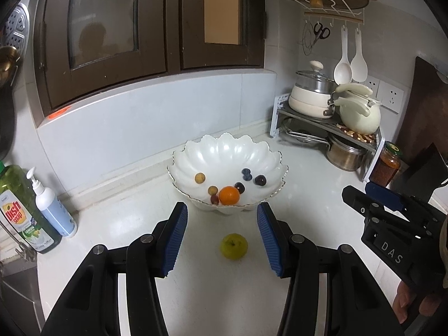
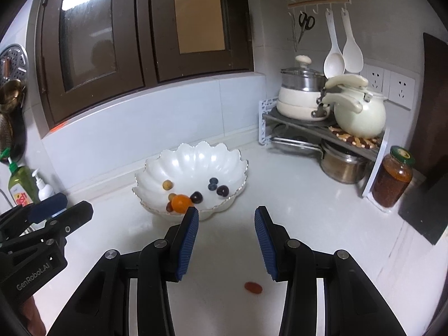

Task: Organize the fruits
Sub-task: 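Move both open tools back toward the green apple and red date on the counter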

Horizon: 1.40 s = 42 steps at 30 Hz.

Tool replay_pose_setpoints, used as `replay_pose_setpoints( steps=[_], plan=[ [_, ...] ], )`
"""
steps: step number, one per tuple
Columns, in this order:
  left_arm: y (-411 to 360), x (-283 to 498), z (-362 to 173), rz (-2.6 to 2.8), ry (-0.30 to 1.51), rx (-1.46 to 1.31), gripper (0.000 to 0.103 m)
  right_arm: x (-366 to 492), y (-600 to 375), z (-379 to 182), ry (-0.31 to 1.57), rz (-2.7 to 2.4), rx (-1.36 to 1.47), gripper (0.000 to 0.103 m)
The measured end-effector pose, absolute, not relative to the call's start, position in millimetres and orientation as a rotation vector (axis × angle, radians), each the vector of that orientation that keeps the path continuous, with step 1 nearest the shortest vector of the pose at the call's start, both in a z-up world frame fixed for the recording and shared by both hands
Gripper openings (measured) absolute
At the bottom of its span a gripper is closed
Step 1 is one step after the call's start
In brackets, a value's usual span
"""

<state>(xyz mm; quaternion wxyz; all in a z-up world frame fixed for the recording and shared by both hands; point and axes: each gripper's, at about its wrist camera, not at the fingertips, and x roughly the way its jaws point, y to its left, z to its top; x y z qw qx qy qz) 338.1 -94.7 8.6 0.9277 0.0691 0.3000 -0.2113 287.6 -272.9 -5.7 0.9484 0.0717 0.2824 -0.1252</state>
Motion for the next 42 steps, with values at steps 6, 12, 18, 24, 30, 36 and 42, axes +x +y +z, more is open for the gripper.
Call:
replay_pose_setpoints(
  steps=[6,12,18,24,30,36,42],
  plan=[
    [-95.8,334.0,-0.7,-0.429,0.629,0.144,0.051,279.1,-272.4,-17.6,0.592,-0.277,0.164,0.043],
    [-94.9,335.2,-14.1,-0.431,0.667,0.150,0.051,275.1,-273.7,-31.6,0.607,-0.310,0.194,0.043],
    [-96.4,337.9,-29.7,-0.423,0.693,0.168,0.051,272.9,-273.0,-45.9,0.614,-0.340,0.202,0.043],
    [-97.5,341.1,-43.5,-0.430,0.711,0.160,0.051,269.0,-272.7,-61.3,0.609,-0.371,0.223,0.043],
    [-105.5,343.1,-56.6,-0.452,0.731,0.167,0.051,265.5,-276.6,-78.4,0.622,-0.394,0.268,0.043],
    [-117.2,346.1,-68.2,-0.461,0.729,0.205,0.051,268.6,-277.2,-95.4,0.661,-0.431,0.258,0.043],
    [-122.8,356.6,-78.6,-0.482,0.741,0.220,0.051,271.9,-283.6,-110.7,0.689,-0.466,0.304,0.043]
  ],
)
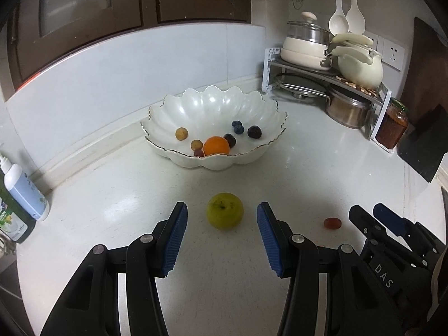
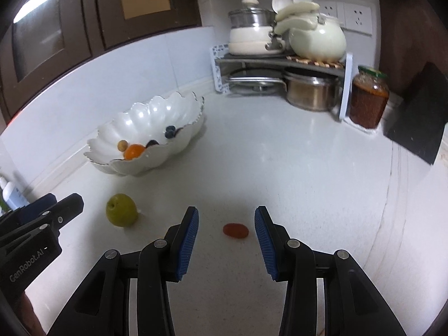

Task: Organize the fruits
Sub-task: 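Move both open tools back toward the green apple and red date on the counter, then close the left tool on the green apple while the right tool grasps the red date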

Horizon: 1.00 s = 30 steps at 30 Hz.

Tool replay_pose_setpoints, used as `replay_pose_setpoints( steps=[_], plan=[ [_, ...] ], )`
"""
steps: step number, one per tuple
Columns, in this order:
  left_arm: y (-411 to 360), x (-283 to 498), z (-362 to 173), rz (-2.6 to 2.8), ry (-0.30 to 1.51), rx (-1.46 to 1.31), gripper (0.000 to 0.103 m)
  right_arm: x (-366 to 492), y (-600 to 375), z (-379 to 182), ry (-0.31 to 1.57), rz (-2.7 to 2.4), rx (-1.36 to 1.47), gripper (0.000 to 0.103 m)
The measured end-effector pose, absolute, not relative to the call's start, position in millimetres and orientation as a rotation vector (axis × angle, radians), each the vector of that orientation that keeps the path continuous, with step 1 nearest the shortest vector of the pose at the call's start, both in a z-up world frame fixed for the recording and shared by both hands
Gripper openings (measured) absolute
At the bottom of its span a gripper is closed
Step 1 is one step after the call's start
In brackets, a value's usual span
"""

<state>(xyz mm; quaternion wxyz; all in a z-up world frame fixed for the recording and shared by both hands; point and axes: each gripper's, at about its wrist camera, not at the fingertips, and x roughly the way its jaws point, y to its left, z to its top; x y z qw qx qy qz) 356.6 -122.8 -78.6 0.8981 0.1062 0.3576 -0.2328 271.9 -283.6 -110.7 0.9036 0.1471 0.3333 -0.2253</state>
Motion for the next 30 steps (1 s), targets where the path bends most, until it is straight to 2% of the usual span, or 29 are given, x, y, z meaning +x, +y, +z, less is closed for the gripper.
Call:
replay_pose_setpoints(
  steps=[14,17,30],
  plan=[
    [-132.5,384.2,-115.7,-0.487,0.815,0.238,0.052,292.5,-289.9,-138.8,0.771,-0.484,0.323,0.044],
    [-135.6,388.3,-120.8,-0.490,0.817,0.243,0.057,295.4,-293.9,-143.0,0.781,-0.498,0.328,0.051],
    [-146.0,406.4,-142.4,-0.497,0.855,0.266,0.057,307.7,-303.8,-158.5,0.826,-0.532,0.355,0.051]
  ],
)
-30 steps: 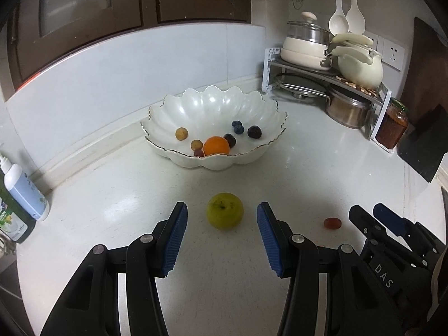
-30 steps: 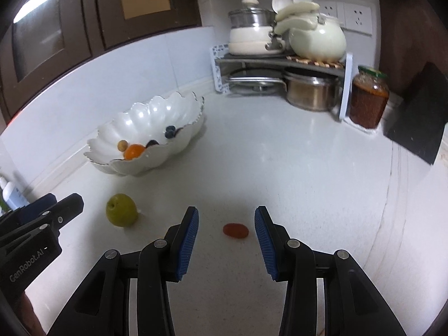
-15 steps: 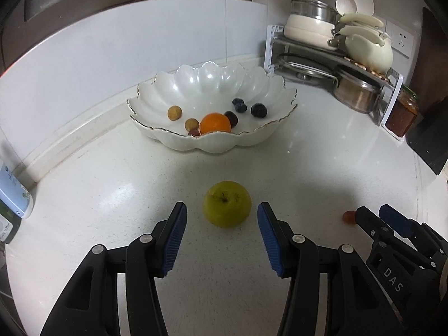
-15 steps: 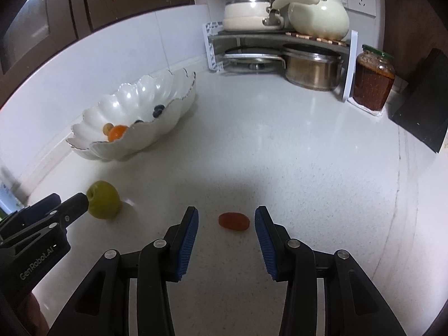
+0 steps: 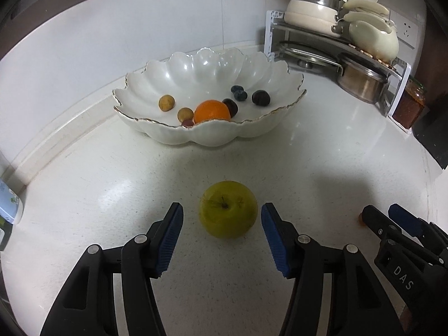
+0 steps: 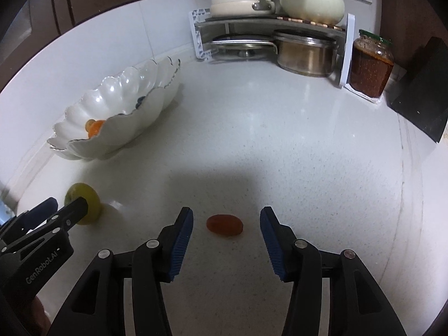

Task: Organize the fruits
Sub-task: 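Close the left tool on the green apple while the right tool grasps the red date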

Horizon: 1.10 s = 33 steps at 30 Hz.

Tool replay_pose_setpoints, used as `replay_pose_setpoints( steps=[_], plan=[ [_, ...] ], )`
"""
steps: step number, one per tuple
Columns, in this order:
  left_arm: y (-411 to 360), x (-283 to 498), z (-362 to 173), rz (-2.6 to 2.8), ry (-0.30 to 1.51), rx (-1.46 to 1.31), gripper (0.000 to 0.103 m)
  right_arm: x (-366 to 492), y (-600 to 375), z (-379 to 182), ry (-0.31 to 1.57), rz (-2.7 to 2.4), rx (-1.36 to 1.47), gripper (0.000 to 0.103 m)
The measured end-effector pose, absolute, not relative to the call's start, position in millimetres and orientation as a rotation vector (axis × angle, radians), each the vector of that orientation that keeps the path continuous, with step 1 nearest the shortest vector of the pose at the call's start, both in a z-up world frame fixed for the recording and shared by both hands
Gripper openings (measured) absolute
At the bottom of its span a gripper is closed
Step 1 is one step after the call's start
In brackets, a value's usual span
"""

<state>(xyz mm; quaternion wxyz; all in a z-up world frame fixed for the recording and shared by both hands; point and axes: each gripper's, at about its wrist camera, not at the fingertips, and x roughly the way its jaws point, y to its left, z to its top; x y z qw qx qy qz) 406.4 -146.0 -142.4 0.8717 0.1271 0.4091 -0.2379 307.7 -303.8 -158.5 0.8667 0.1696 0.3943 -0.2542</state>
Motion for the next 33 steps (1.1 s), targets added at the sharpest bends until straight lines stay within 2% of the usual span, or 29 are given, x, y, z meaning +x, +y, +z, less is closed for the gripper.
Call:
replay_pose_setpoints(
  steps=[16,21,24,33],
  plan=[
    [-152.3,420.1,-155.1,-0.505,0.891,0.257,0.057,316.5,-309.2,-169.0,0.866,-0.544,0.345,0.050],
    [-153.1,422.3,-156.0,-0.506,0.894,0.256,0.056,319.3,-308.9,-171.6,0.886,-0.537,0.332,0.038],
    [-153.2,422.4,-155.6,-0.516,0.894,0.253,0.049,318.8,-308.2,-170.9,0.877,-0.526,0.334,0.031],
    [-151.7,418.0,-155.6,-0.516,0.900,0.256,0.048,317.1,-306.4,-168.1,0.865,-0.503,0.321,0.029]
  ],
)
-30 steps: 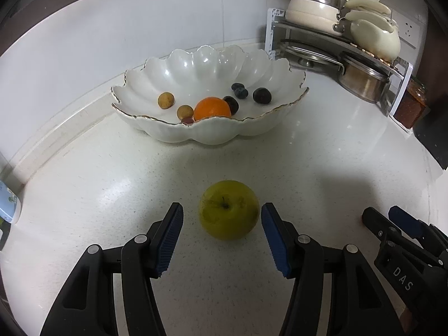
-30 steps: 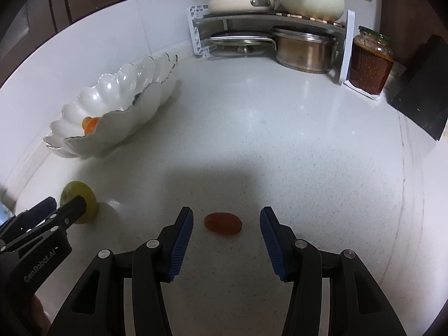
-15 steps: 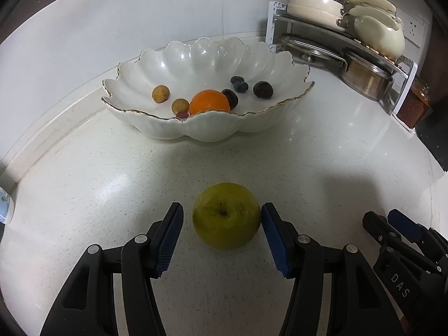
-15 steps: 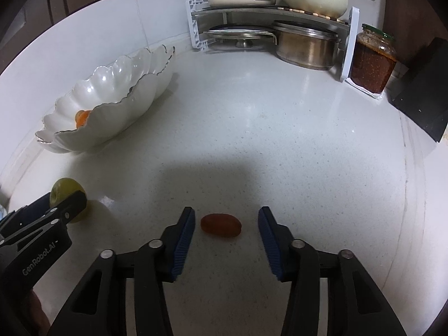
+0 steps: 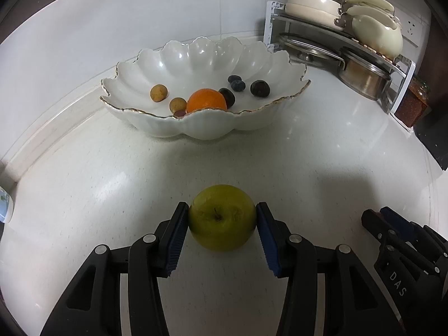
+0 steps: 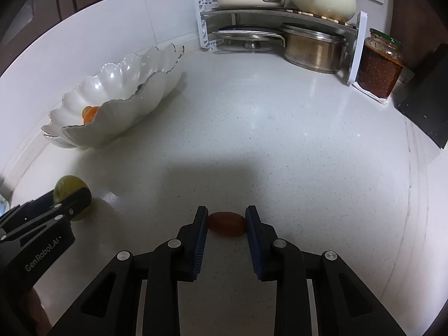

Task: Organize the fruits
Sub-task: 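Close the left tool on the green apple while the right tool grasps the red date, then lift the green apple and red date and carry them over the white bowl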

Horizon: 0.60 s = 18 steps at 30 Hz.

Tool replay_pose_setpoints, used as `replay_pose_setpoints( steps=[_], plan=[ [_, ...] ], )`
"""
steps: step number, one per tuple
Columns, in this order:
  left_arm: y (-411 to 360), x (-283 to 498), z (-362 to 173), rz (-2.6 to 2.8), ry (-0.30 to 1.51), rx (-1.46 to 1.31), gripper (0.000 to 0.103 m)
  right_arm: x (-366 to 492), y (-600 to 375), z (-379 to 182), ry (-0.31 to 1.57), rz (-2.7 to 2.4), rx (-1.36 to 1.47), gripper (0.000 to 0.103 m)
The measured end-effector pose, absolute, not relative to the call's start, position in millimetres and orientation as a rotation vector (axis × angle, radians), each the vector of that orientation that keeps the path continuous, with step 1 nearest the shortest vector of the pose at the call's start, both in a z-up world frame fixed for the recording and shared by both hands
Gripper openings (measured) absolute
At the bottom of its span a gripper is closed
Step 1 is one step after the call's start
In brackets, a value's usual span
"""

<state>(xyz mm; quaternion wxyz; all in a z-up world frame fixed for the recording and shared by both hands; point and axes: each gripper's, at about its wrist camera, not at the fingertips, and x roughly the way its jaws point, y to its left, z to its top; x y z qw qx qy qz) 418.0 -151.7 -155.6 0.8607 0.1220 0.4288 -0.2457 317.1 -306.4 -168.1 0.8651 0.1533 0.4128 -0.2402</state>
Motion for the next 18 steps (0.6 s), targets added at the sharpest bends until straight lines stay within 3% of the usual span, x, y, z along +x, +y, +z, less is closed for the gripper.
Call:
replay_pose_setpoints(
  steps=[18],
  plan=[
    [-138.8,388.4,-122.1,-0.469,0.834,0.221,0.048,302.1,-294.1,-132.9,0.765,-0.411,0.274,0.029]
  ],
)
